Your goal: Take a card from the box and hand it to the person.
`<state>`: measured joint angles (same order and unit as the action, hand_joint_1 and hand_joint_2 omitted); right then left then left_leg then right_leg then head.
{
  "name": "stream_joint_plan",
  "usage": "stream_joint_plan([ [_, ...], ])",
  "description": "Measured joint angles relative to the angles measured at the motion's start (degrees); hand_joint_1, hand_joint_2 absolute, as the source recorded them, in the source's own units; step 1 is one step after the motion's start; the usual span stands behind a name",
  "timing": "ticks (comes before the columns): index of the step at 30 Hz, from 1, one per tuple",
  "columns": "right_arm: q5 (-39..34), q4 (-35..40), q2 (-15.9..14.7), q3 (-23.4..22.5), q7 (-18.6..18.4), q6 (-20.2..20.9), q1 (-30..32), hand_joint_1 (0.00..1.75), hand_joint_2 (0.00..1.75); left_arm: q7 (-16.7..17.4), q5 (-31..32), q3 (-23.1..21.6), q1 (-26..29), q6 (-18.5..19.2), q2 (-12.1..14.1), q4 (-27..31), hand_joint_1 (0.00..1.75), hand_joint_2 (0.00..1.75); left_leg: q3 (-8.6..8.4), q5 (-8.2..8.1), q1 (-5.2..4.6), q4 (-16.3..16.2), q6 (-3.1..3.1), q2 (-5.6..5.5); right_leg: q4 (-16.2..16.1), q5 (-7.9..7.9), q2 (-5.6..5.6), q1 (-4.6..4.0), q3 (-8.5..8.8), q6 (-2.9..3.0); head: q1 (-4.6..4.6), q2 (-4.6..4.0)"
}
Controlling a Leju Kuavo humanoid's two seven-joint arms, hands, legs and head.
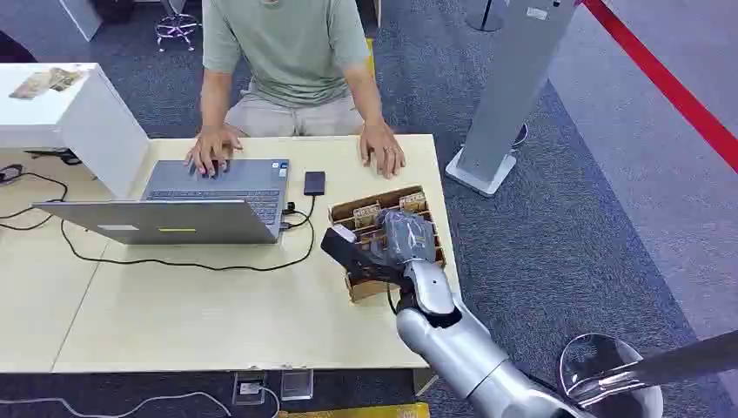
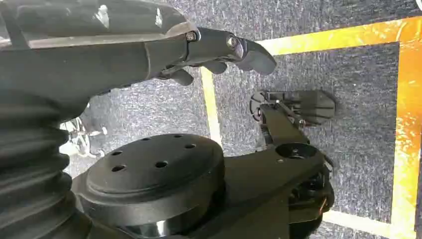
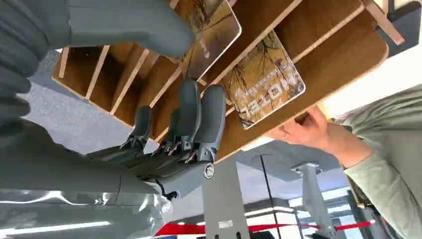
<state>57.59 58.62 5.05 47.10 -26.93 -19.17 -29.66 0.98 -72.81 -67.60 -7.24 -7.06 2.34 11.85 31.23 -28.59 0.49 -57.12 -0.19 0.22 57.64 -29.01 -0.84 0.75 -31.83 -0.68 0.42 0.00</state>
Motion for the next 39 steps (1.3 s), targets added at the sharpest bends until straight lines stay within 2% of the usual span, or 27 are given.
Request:
stream_joint_plan([
  [13, -0.57, 0.33, -0.07, -0.72, 0.17, 0.07, -0.11, 0.89, 1.75, -0.17, -0.07, 0.00, 0.02, 0.00, 0.00, 0.00, 0.00, 1.75, 0.00, 0.00, 0.00, 0.00, 0.00, 0.00, 0.00, 0.00, 0.00, 0.00, 0.00, 0.00, 0.04, 0.00],
  [19, -1.31, -0.44, 0.07, -0.72, 1.00, 0.13, -0.11, 0.94, 1.75, -0.18, -0.15, 0.00, 0.03, 0.00, 0.00, 0.00, 0.00, 1.75, 0.01, 0.00, 0.00, 0.00, 0.00, 0.00, 0.00, 0.00, 0.00, 0.00, 0.01, 0.00, 0.02, 0.00],
  [36, -2.54, -3.96, 1.03, -0.63, 1.55, 0.13, -0.21, 0.87, 1.75, 0.04, -0.15, 0.00, 0.02, 0.02, -0.02, 0.00, 0.00, 1.75, 0.00, 0.00, 0.00, 0.00, 0.00, 0.00, 0.00, 0.00, 0.00, 0.00, 0.01, 0.00, 0.00, 0.00],
  [39, -2.54, -4.31, 1.03, -0.63, 1.57, 0.09, -0.29, 0.93, 1.75, 0.04, -0.15, -0.02, 0.03, 0.02, -0.04, 0.00, 0.00, 1.75, 0.00, 0.00, 0.00, 0.00, 0.00, 0.00, 0.00, 0.00, 0.00, 0.00, 0.02, 0.00, 0.02, 0.02],
])
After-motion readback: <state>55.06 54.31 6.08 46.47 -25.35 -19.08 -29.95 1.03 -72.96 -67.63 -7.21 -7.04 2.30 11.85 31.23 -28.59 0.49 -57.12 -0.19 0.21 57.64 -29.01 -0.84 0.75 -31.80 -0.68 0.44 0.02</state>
